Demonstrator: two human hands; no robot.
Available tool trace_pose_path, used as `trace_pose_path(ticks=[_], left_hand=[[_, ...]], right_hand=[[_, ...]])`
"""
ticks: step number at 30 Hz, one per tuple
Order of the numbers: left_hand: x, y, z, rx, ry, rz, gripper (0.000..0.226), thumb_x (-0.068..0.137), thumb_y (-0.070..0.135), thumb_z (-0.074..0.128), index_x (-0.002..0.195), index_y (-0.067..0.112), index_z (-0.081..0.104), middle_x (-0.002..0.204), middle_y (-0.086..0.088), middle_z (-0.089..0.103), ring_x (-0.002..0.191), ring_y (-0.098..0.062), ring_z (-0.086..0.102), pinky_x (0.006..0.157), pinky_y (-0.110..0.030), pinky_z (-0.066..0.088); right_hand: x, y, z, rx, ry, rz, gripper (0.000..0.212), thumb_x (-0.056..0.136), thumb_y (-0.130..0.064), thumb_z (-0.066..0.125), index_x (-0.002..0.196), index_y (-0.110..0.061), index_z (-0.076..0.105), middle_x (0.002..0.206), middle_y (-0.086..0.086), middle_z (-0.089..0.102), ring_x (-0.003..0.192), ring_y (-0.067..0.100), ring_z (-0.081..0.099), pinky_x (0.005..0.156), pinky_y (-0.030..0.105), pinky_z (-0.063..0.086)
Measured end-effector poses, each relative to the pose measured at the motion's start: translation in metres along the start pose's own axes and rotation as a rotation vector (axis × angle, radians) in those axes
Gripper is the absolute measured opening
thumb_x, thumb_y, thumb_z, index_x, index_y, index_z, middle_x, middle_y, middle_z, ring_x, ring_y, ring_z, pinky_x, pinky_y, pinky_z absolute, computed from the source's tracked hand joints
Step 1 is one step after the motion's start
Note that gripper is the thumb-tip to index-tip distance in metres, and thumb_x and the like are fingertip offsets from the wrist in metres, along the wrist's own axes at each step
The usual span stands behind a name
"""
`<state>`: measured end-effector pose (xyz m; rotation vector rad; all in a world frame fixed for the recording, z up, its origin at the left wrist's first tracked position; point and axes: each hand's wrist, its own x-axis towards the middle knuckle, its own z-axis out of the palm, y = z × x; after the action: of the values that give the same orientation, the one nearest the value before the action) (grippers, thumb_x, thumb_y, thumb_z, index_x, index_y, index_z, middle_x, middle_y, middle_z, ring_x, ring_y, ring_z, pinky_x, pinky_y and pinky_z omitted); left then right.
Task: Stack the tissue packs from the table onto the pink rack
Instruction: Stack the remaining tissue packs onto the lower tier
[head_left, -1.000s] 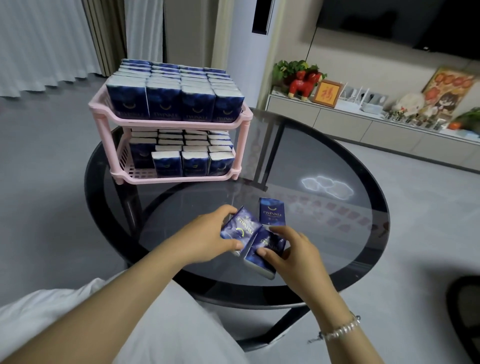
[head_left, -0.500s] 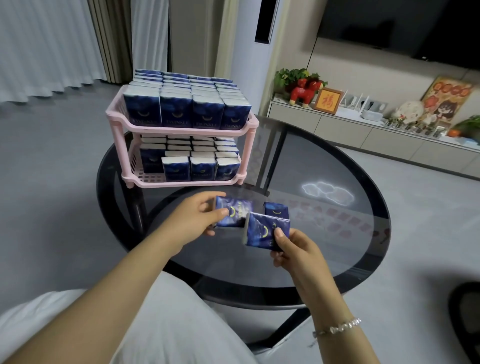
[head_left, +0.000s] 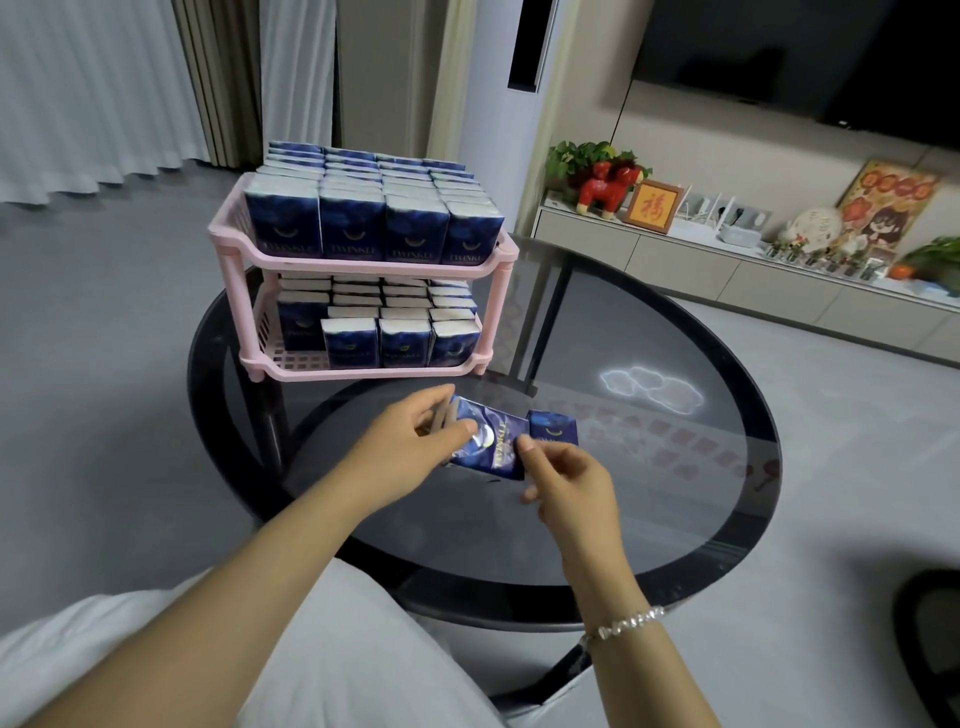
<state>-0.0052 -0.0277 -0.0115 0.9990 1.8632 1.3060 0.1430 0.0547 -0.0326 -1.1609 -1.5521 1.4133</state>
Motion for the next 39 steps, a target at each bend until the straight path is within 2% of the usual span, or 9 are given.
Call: trace_pose_path(ticks=[3,6,11,16,21,26,31,35,39], left_hand=[[0.002,0.002,-0.002,-0.017,0.087,-0.048,0.042,0.087,0.035,0.063,0.126,0.027,0.049,0.107,0.005,0.066,0.092,-0.007,0.063,0.075,-0.021,0.045],[0.004,0.003,-0.005,-0.067,0.132,-0.059,0.029,0.087,0.03,0.062,0.115,0.025,0.055,0.099,0.003,0.068,0.085,-0.005,0.063,0.066,-0.019,0.04],[0.007,0.001,-0.008,-0.122,0.161,-0.048,0.021,0.088,0.025,0.061,0.109,0.025,0.061,0.101,0.004,0.068,0.087,-0.006,0.064,0.067,-0.019,0.043],[0.014,-0.007,-0.013,-0.135,0.202,-0.098,0.024,0.084,0.033,0.067,0.104,0.022,0.059,0.099,0.0,0.069,0.085,-0.012,0.064,0.077,-0.032,0.049],[0.014,-0.01,-0.018,-0.134,0.256,-0.108,0.028,0.08,0.039,0.071,0.098,0.021,0.058,0.101,0.001,0.068,0.083,-0.011,0.061,0.066,-0.027,0.043],[0.012,-0.01,-0.02,-0.23,0.237,-0.089,0.033,0.083,0.039,0.069,0.106,0.016,0.066,0.1,0.001,0.069,0.073,-0.009,0.06,0.054,-0.019,0.045],[0.012,-0.01,-0.022,-0.39,0.179,-0.145,0.051,0.075,0.054,0.066,0.104,0.011,0.067,0.099,-0.006,0.07,0.085,-0.021,0.06,0.07,-0.032,0.046],[0.01,-0.005,-0.027,-0.431,0.03,-0.126,0.058,0.068,0.052,0.063,0.11,0.013,0.065,0.103,-0.011,0.071,0.088,-0.023,0.065,0.082,-0.039,0.052],[0.013,-0.006,-0.041,-0.36,-0.097,-0.012,0.067,0.066,0.035,0.071,0.128,0.017,0.053,0.114,-0.003,0.067,0.096,-0.012,0.066,0.08,-0.026,0.054]], right_hand=[[0.022,-0.002,-0.011,-0.411,0.162,-0.151,0.036,0.085,-0.032,0.066,0.115,-0.012,0.063,0.11,0.005,0.06,0.087,-0.003,0.056,0.073,0.009,0.042],[0.041,-0.005,-0.019,-0.741,0.101,-0.091,0.055,0.087,-0.038,0.062,0.133,-0.011,0.048,0.131,0.01,0.046,0.124,0.022,0.039,0.098,0.031,0.037],[0.069,-0.003,-0.019,-0.627,-0.12,0.055,0.053,0.078,-0.033,0.072,0.123,-0.015,0.05,0.123,0.01,0.055,0.105,0.026,0.057,0.091,0.04,0.051],[0.067,-0.016,-0.015,-0.502,-0.222,0.049,0.05,0.077,-0.02,0.075,0.114,-0.021,0.041,0.103,0.007,0.061,0.088,0.021,0.06,0.063,0.026,0.05],[0.048,-0.026,-0.004,-0.085,-0.252,-0.033,0.026,0.085,-0.013,0.067,0.101,-0.027,0.053,0.1,0.014,0.07,0.08,0.022,0.068,0.074,0.034,0.056],[0.033,-0.032,0.009,0.129,-0.5,-0.174,0.033,0.089,-0.002,0.058,0.117,-0.017,0.054,0.109,0.011,0.067,0.091,0.021,0.066,0.08,0.036,0.056],[0.026,-0.022,0.026,0.05,-0.593,-0.21,0.045,0.086,-0.006,0.064,0.126,-0.026,0.056,0.117,0.006,0.066,0.105,0.029,0.063,0.091,0.042,0.053],[0.027,-0.023,0.031,-0.132,-0.553,-0.248,0.06,0.085,-0.01,0.066,0.135,-0.036,0.045,0.11,-0.003,0.064,0.084,0.01,0.061,0.08,0.025,0.056],[0.033,-0.026,0.029,-0.317,-0.532,-0.333,0.064,0.081,-0.017,0.071,0.135,-0.037,0.043,0.089,-0.015,0.061,0.061,0.0,0.049,0.063,0.015,0.048]])
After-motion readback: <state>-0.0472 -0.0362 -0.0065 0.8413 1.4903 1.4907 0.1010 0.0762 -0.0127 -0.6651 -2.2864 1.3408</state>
